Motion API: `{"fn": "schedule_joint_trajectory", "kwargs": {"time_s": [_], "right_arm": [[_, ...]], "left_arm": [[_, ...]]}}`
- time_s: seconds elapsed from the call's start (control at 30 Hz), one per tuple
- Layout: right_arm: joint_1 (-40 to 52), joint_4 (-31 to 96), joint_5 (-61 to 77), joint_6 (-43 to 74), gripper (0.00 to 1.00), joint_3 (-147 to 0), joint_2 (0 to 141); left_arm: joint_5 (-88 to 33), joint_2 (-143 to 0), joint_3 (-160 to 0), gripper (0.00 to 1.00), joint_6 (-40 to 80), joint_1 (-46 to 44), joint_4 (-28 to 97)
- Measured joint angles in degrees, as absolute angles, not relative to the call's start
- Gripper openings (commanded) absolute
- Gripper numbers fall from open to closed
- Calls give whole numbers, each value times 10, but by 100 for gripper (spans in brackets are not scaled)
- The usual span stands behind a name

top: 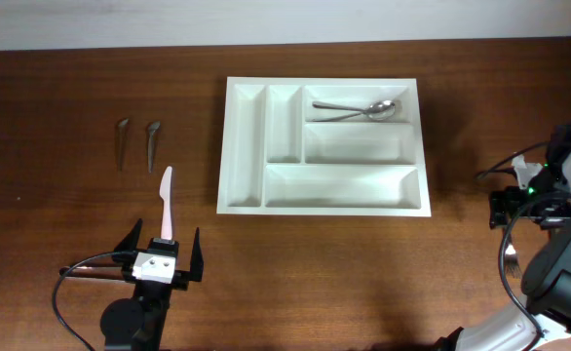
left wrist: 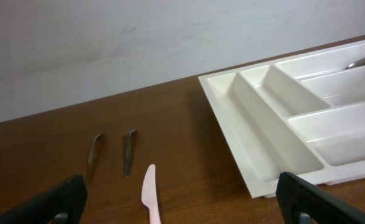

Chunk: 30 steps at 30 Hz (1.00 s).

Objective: Pack container
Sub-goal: 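Release the spoon and move the right gripper over the forks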

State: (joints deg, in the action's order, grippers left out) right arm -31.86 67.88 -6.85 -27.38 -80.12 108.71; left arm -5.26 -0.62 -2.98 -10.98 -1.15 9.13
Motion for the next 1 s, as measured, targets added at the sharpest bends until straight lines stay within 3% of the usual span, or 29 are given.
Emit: {"fn": "schedule_joint_trajectory", "kwargs": {"time_s": [1.0], "right_arm": [[-346,582,-44,-300,99,-801,1159]], "left_arm": [[-53,-6,-30,99,-110,-11,91]]}}
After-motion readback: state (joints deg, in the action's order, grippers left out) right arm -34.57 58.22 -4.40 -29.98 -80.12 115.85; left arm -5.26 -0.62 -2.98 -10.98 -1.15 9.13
